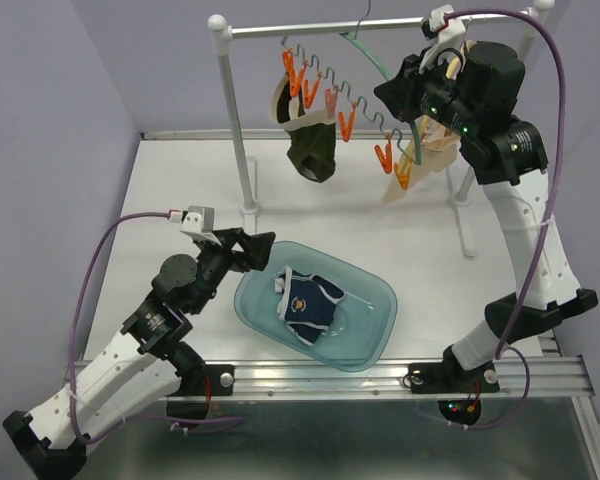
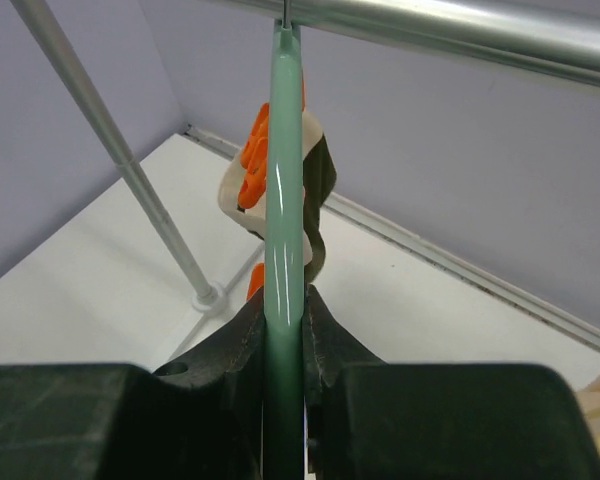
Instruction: Remove the underwear clipped to the hanger
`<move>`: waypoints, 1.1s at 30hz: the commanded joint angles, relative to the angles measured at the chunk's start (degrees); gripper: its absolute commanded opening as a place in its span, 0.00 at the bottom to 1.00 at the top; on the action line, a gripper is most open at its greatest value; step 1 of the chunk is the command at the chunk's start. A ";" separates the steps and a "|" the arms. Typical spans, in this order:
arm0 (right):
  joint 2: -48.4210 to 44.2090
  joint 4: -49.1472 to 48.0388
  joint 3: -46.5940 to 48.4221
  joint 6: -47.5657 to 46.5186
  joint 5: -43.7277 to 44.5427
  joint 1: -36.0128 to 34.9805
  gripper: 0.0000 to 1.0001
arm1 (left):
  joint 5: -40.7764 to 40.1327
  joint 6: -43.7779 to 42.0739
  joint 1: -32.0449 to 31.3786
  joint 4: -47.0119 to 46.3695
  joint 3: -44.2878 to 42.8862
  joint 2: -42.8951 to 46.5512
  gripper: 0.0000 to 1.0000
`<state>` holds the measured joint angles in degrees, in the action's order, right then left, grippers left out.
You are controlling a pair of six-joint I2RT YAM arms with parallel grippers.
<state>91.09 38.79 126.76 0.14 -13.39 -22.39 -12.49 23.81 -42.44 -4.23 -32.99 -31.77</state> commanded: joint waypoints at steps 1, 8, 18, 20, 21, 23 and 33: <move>-6.26 -10.92 -3.44 -0.58 -3.48 0.42 0.01 | -0.43 -1.93 -0.28 -6.14 -4.27 -1.80 0.99; -12.16 -11.01 -12.93 -2.86 -6.29 0.42 0.01 | 1.77 -3.95 -0.10 -9.04 -8.75 -7.51 0.99; -22.00 -11.10 -25.32 -6.20 -9.81 0.42 0.00 | 7.39 -8.69 3.32 -9.92 -17.98 -16.92 0.99; -25.25 -11.01 -29.10 -6.82 -10.52 0.42 0.01 | 9.58 -9.49 5.16 -11.15 -18.34 -17.80 0.99; -26.30 -11.01 -30.16 -6.82 -10.61 0.42 0.01 | 10.63 -9.66 6.13 -11.76 -18.25 -17.98 0.99; -29.47 -11.01 -33.76 -6.82 -10.26 0.42 0.01 | 16.14 -8.96 9.55 -13.78 -17.55 -18.50 0.98; -37.73 -10.92 -41.94 -5.33 -12.63 1.91 0.01 | 31.99 -2.90 19.49 -24.86 -16.83 -26.84 0.92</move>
<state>55.44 35.16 85.91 -5.74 -23.90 -21.30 11.73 19.35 -23.38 -22.15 -48.21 -55.64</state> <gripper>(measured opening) 0.188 0.929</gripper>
